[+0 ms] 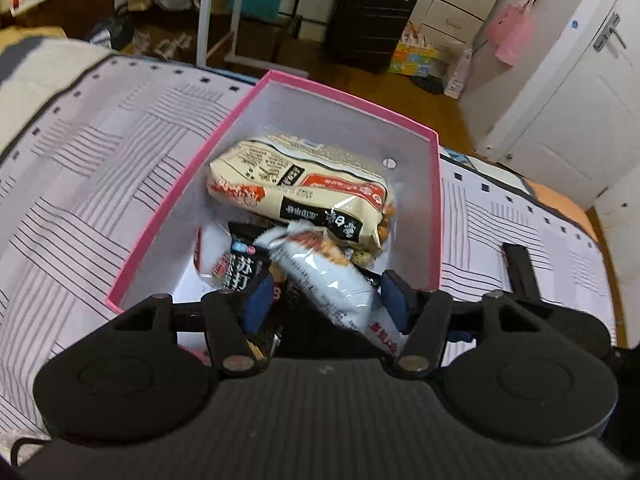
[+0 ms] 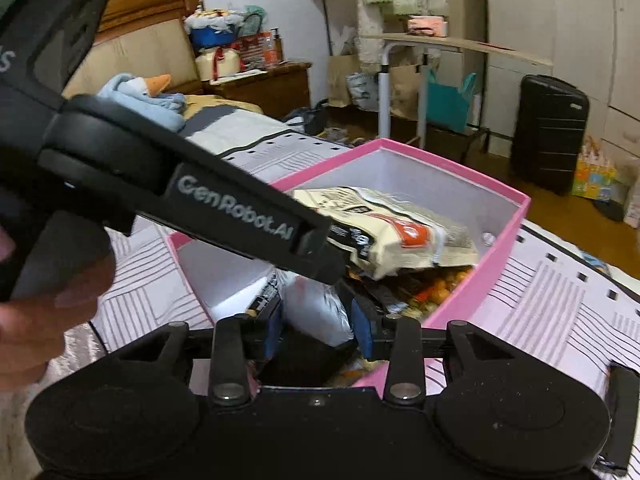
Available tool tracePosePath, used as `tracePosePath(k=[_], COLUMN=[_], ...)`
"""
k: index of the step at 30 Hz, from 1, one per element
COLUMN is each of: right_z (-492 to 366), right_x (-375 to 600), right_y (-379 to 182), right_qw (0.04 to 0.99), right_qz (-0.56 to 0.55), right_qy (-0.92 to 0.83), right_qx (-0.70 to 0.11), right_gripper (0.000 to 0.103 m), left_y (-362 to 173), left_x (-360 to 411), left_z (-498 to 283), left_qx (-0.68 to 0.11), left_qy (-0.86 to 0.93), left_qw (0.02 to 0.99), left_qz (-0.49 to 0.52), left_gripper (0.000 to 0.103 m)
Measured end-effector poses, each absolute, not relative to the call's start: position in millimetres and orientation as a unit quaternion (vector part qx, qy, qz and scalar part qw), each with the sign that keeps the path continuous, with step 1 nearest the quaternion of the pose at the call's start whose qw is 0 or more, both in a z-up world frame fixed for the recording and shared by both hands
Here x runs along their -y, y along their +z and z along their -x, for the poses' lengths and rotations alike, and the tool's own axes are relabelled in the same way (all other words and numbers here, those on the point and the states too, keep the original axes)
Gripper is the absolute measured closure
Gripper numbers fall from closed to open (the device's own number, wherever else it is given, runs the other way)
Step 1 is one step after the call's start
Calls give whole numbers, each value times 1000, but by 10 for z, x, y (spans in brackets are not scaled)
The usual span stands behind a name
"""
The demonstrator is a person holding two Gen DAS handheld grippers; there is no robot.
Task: Organize snacks
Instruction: 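Carry the white bar into the pink box and open the tools, then move the left tool to the last black bar and close on it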
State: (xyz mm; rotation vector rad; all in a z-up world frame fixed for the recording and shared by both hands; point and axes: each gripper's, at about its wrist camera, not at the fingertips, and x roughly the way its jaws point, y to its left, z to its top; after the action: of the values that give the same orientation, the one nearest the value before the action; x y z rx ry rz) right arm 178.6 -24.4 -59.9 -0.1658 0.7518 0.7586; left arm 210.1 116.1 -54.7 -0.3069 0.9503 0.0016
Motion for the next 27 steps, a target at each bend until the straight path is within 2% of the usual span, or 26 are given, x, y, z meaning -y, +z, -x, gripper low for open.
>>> tracePosePath(k=[3,16,19,21,27], right_z=[-1709,-1324,-1321,-1344,-1599], right_x=[404,1618,1804,1942,2135], right_y=[-496,10,64,39,-301], right_qw=[865,910,911,913,916], right_qz=[65,52,62,61,69], right_qy=[353,229,207,195,153], right_qx=[-350,-343,-351,-354,-364], right_gripper=[56,55,47,41,41], left_y=[-515,-194,-66,-9,-153], left_x=[-1091,-565,-305,-96,468], left_z=[-2058,-1871,-1934,-2002,-2243], left_qx=[-449,-439,-441,-453,-485], left_qy=[-9,-103,-136,-163,-212], left_qw=[884,887,884,875,848], left_qz=[126,96,77,56,11], left_gripper=[42,44,44,44,43])
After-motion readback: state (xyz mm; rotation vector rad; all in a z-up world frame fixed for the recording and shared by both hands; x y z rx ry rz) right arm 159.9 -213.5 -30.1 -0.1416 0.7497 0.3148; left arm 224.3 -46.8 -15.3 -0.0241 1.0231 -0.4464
